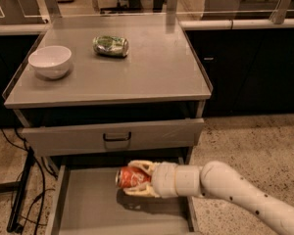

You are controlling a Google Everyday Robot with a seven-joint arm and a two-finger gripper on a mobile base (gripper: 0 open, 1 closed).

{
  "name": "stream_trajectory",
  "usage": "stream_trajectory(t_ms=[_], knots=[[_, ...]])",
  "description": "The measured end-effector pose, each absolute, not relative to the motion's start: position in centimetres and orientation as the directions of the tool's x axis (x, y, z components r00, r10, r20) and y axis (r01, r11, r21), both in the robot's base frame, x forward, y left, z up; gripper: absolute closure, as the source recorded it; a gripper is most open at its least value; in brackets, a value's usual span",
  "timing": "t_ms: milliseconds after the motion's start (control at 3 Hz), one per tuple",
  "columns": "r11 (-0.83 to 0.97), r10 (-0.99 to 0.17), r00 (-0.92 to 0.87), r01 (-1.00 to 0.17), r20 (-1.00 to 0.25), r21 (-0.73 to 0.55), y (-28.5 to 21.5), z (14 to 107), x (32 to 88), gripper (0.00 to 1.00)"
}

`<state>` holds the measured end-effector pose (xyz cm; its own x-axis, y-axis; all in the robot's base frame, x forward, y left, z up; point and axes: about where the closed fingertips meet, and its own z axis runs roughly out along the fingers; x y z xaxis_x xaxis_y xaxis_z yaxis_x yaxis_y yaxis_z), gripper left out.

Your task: Pick coke can from middle drawer and place on counter

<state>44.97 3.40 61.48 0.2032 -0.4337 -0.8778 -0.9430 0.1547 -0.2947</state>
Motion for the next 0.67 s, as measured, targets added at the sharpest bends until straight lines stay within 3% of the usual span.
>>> stream_trajectory(t_ms=[333, 667], knots=[[0.151, -0.450, 0.244, -0.928, -0.859, -0.342, 2.06, 67.39, 46.90, 1.00], [0.151, -0.450, 0.244, -0.928, -0.859, -0.342, 2.06, 67.39, 46.90, 1.00]])
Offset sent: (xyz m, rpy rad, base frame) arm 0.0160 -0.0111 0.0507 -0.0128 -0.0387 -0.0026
